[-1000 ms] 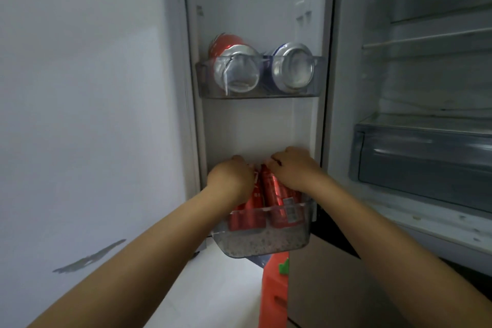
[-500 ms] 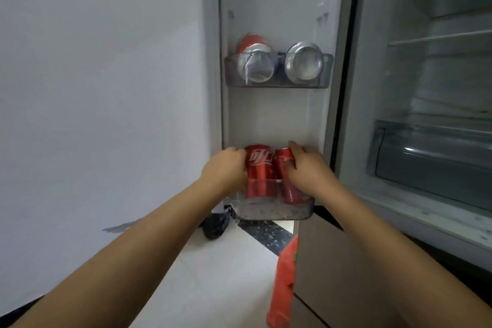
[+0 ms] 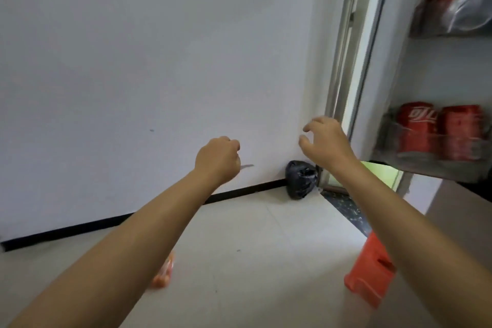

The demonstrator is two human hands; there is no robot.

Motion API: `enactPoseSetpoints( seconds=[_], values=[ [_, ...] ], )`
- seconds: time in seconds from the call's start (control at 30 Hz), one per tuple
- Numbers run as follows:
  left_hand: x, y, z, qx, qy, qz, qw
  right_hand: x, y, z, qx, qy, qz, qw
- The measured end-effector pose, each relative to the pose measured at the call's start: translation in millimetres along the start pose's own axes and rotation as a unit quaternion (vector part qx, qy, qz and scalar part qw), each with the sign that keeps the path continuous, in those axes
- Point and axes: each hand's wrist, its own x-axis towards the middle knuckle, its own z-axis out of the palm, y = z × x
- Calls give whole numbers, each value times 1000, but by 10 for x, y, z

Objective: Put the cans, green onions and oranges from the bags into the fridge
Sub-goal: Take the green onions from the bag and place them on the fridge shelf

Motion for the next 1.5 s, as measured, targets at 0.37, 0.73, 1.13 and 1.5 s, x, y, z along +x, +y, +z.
enactPoseSetpoints(
  seconds=[0.37, 0.73, 1.13, 1.5],
  values=[
    [-878, -3191, -122, 62, -48, -78, 994, -261, -3171, 1785, 101, -116, -112, 982],
    [-394, -5842, 495, 91, -107, -78, 987, 561, -4860, 3942, 103, -204, -123, 966],
    [1069, -8513, 1013, 89, -190, -68, 975, 1924, -6638, 6242, 104, -310, -86, 941],
    [1917, -10959, 1562, 67, -264, 77, 959, 2545, -7864, 7872, 112, -262, 126, 950]
  ],
)
